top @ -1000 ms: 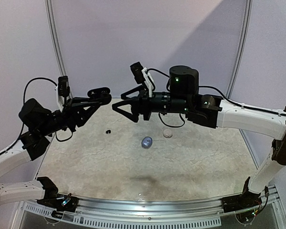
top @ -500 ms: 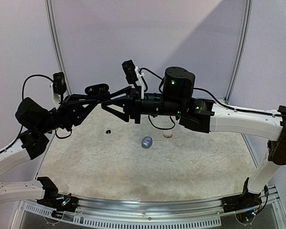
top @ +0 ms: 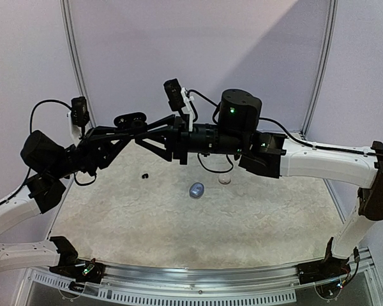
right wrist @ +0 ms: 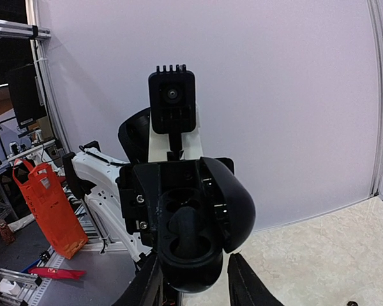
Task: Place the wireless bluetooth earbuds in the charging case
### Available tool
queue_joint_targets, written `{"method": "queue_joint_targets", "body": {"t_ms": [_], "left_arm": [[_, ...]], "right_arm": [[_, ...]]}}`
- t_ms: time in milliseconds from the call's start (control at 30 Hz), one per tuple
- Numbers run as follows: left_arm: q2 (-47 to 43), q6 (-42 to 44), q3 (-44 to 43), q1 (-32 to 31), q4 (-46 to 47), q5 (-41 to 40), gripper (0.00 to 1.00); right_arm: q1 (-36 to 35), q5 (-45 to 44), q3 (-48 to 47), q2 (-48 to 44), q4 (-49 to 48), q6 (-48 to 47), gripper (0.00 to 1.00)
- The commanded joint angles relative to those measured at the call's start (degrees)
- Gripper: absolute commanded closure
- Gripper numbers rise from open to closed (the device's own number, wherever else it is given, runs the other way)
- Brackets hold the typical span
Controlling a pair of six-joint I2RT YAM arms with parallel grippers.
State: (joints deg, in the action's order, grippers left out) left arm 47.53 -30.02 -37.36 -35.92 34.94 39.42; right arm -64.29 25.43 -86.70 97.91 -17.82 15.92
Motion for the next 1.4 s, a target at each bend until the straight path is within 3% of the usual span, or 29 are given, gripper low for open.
{"method": "queue_joint_targets", "body": {"t_ms": [0,200,467,567,900,1100,1367], "left_arm": [[-0.2,0.2,-0.5,-0.7,1.2,0.0,1.0],[-0.2,0.4,-0.3,-0.7,1.1,0.1,1.0],[-0.2,0.3,-0.2,-0.8,1.0,-0.1,1.0],[-0.1,0.5,-0.1,-0.8,1.1,-0.3,1.0],[0.0,2.0,-0.1,-0.8,1.0,-0.4,1.0],[0.1,3.5,0.1,-0.9,1.3,-1.2,1.0],[0.3,3.2,0.0,-1.2,1.4,-1.5,1.0]], "right_arm": [[-0.5,0.0,-1.2,0.2,-0.9,-0.7,0.64],[-0.5,-0.2,-1.2,0.2,-0.5,-0.8,0.64],[-0.5,-0.8,-1.4,0.2,-0.3,-0.9,0.6],[-0.5,-0.8,-1.7,0.2,-0.2,-0.9,0.54],[-0.5,-0.9,-2.1,0.3,-0.2,-0.7,0.52],[-0.5,-0.6,-2.2,0.6,-1.5,-0.3,0.54],[-0.5,-0.1,-2.9,1.1,-0.2,-0.3,0.69]]}}
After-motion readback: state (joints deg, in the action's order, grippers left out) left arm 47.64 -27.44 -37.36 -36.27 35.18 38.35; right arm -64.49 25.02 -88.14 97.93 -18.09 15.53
